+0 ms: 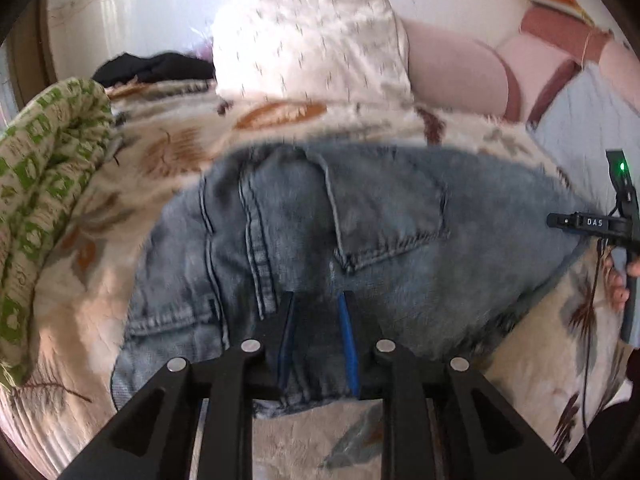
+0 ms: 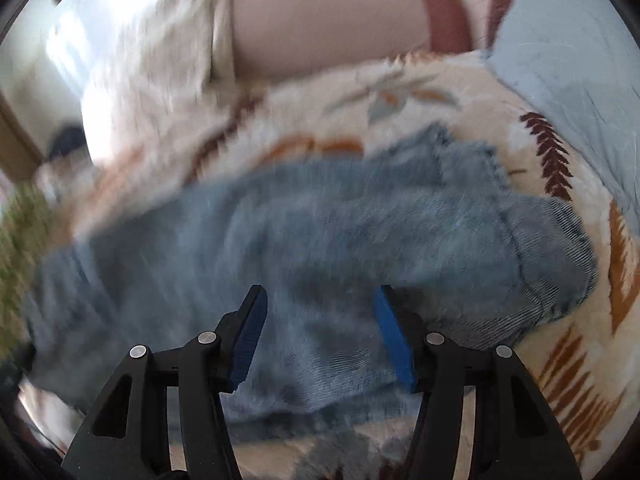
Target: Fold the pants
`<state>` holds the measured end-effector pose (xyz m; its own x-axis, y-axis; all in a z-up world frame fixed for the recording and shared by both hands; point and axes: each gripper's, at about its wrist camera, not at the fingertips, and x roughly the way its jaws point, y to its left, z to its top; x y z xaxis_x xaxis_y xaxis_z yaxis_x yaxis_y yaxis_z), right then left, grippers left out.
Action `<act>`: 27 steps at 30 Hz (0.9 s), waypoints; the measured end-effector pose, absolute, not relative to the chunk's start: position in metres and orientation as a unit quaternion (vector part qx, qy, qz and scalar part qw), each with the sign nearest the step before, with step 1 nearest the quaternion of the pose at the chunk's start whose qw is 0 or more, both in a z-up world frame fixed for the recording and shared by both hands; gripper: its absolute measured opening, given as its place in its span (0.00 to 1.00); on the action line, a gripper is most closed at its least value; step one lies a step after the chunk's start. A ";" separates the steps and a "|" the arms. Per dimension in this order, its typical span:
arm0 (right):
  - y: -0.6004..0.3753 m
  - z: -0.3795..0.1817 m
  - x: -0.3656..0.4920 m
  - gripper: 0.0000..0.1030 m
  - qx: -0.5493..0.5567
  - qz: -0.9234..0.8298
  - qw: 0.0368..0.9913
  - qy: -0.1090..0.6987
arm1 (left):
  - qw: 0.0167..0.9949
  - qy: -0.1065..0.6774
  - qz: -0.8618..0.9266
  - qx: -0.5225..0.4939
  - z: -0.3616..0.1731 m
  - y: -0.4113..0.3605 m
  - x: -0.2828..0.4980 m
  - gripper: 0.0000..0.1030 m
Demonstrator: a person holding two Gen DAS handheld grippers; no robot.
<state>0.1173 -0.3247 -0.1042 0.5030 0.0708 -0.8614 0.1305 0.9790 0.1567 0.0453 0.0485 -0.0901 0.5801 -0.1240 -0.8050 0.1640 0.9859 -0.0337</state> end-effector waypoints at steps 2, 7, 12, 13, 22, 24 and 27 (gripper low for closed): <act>-0.318 -0.117 0.111 0.53 0.077 -0.013 0.845 0.529 | 0.878 0.467 -0.094 0.033 -0.101 0.048 0.042 0.23; -0.309 -0.129 0.092 0.54 0.045 -0.002 0.836 0.547 | 0.873 0.473 -0.111 0.044 -0.110 0.053 0.029 0.22; -0.310 -0.128 0.079 0.54 0.049 0.003 0.830 0.555 | 0.875 0.461 -0.123 0.079 -0.113 0.049 0.014 0.21; -0.310 -0.129 0.075 0.54 0.050 0.004 0.829 0.556 | 0.876 0.459 -0.123 0.083 -0.114 0.049 0.013 0.21; -0.325 -0.119 0.056 0.55 0.108 0.075 0.830 0.542 | 0.884 0.449 -0.123 0.050 -0.104 0.058 0.016 0.21; -0.344 -0.108 0.050 0.54 0.141 0.093 0.833 0.526 | 0.898 0.423 -0.113 0.051 -0.093 0.058 0.014 0.21; -0.382 -0.079 0.039 0.54 0.181 0.083 0.865 0.461 | 0.919 0.378 -0.102 0.053 -0.072 0.057 0.011 0.21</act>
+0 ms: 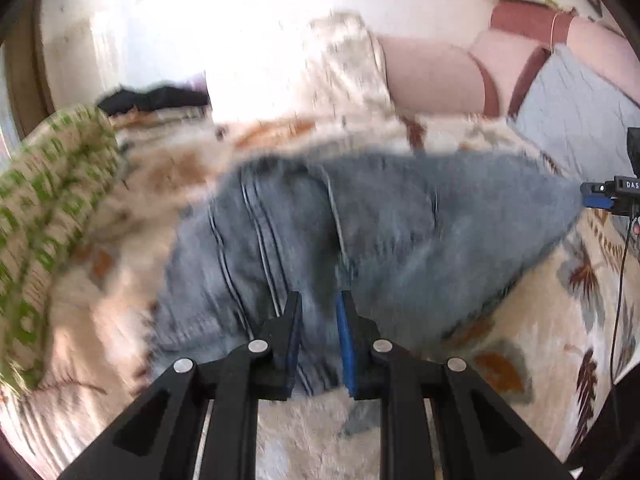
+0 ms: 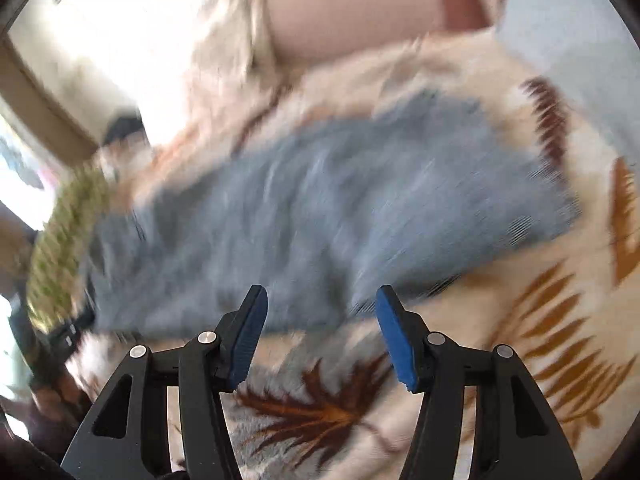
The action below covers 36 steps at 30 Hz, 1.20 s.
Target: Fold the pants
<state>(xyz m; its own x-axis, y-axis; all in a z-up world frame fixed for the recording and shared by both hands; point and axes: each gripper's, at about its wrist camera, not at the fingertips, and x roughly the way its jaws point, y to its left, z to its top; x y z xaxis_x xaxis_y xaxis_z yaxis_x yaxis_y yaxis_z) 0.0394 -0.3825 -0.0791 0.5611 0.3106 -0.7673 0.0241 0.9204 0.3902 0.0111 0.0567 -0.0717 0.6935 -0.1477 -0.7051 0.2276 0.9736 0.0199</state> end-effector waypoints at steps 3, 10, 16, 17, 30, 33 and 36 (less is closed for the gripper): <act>-0.417 -0.057 0.046 0.55 0.207 0.038 0.891 0.403 | 0.928 0.355 -0.105 0.034 -0.053 0.052 0.020 0.27; -0.465 -0.062 0.128 0.55 0.218 -0.037 0.883 0.415 | 0.921 0.375 -0.090 0.048 -0.081 0.045 0.058 0.31; -0.471 -0.089 0.174 0.52 0.211 -0.074 0.870 0.440 | 0.903 0.416 -0.079 0.071 -0.104 0.052 0.067 0.31; -0.472 -0.092 0.176 0.51 0.211 -0.079 0.868 0.443 | 0.901 0.419 -0.078 0.080 -0.107 0.050 0.065 0.31; -0.453 -0.093 0.189 0.13 0.152 -0.097 0.875 0.450 | 0.896 0.421 -0.065 0.124 -0.108 0.048 0.052 0.31; -0.448 -0.075 0.195 0.13 0.152 -0.090 0.890 0.421 | 0.897 0.417 -0.054 0.136 -0.110 0.046 0.047 0.31; -0.451 -0.075 0.207 0.13 0.164 -0.087 0.889 0.419 | 0.897 0.415 -0.045 0.146 -0.112 0.046 0.043 0.31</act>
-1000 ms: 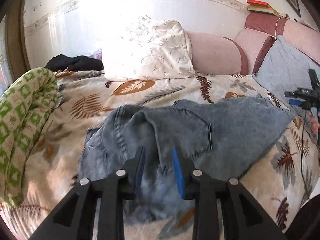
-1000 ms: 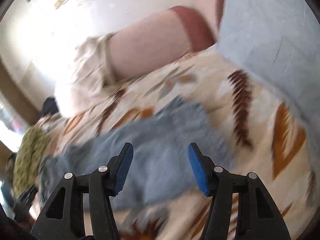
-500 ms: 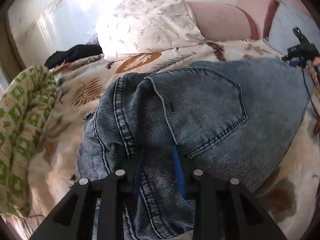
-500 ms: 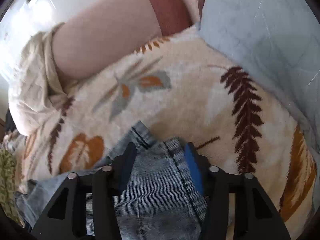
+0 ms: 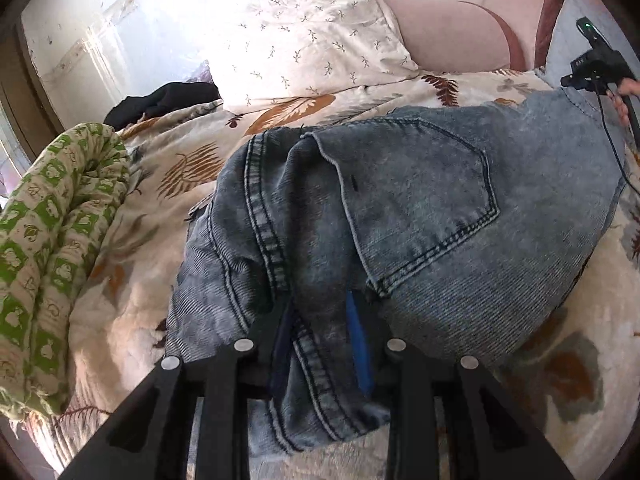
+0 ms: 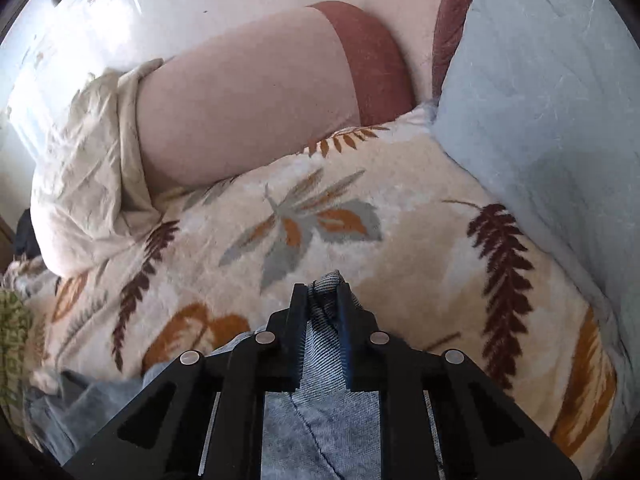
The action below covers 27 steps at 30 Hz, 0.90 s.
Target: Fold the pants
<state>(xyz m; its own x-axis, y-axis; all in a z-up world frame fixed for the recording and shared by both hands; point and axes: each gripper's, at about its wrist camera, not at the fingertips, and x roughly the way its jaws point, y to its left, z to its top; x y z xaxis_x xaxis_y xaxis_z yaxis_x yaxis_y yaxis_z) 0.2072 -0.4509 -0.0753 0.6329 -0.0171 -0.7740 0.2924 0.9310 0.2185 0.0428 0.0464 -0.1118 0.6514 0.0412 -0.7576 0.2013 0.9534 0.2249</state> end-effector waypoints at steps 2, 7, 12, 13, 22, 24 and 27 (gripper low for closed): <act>-0.454 -0.090 0.217 0.13 0.172 -0.083 0.879 0.437 | 0.896 0.415 -0.041 0.154 -0.113 0.046 0.041 0.31; -0.457 -0.117 0.217 0.33 0.202 -0.090 0.860 0.461 | 0.896 0.417 -0.045 0.148 -0.113 0.051 0.040 0.31; -0.458 -0.088 0.179 0.42 0.227 -0.071 0.872 0.428 | 0.897 0.422 -0.046 0.124 -0.109 0.055 0.039 0.31; -0.453 -0.083 0.169 0.42 0.222 -0.060 0.875 0.427 | 0.897 0.423 -0.046 0.122 -0.109 0.055 0.038 0.31; -0.422 -0.117 0.113 0.38 0.183 -0.056 0.841 0.506 | 0.892 0.431 -0.052 0.123 -0.112 0.058 0.034 0.31; -0.411 -0.125 0.100 0.37 0.147 -0.055 0.842 0.516 | 0.891 0.433 -0.054 0.123 -0.113 0.060 0.032 0.31; -0.404 -0.127 0.092 0.37 0.127 -0.067 0.840 0.524 | 0.891 0.434 -0.056 0.122 -0.113 0.061 0.029 0.32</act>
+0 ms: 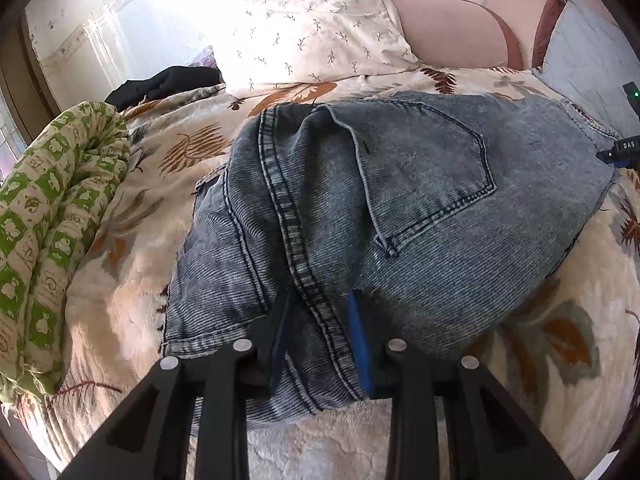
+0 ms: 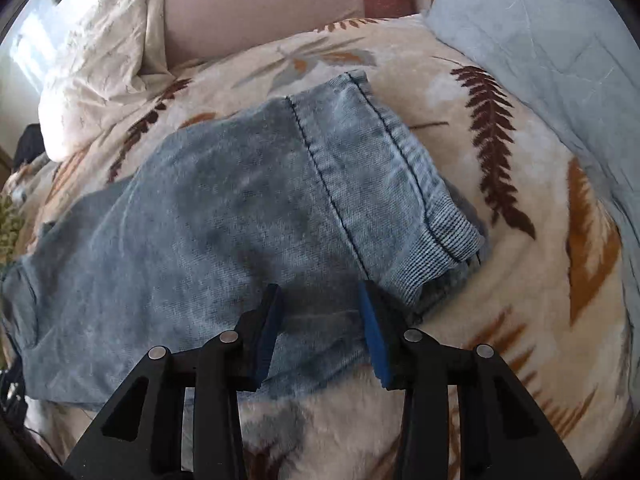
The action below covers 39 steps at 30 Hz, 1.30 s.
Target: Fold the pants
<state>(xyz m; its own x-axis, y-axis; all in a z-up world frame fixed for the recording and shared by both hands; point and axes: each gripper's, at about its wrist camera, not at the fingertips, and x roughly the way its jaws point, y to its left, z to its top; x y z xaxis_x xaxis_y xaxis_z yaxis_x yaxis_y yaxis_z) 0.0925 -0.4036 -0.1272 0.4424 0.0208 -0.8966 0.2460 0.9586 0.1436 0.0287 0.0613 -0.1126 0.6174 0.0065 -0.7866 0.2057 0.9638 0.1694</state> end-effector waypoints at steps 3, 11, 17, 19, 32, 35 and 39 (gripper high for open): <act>-0.405 -0.128 0.090 0.37 0.134 -0.067 0.840 0.521 | 0.894 0.429 -0.054 0.118 -0.111 0.061 0.027 0.31; -0.355 -0.079 0.110 0.40 0.110 -0.006 0.859 0.499 | 0.924 0.369 -0.085 0.058 -0.075 0.056 0.019 0.31; -0.254 -0.043 0.165 0.46 0.128 0.180 0.840 0.496 | 0.929 0.341 -0.145 0.029 -0.063 0.028 0.025 0.42; -0.216 -0.042 0.185 0.48 0.136 0.231 0.821 0.505 | 0.925 0.344 -0.161 0.028 -0.067 0.020 0.028 0.42; -0.165 -0.120 0.275 0.53 0.203 0.285 0.704 0.618 | 0.900 0.396 -0.182 0.027 -0.095 0.013 0.050 0.45; -0.164 -0.133 0.279 0.53 0.199 0.286 0.690 0.635 | 0.901 0.394 -0.180 0.035 -0.096 0.011 0.048 0.46; -0.159 -0.144 0.285 0.55 0.202 0.307 0.668 0.648 | 0.902 0.391 -0.180 0.044 -0.097 0.009 0.047 0.47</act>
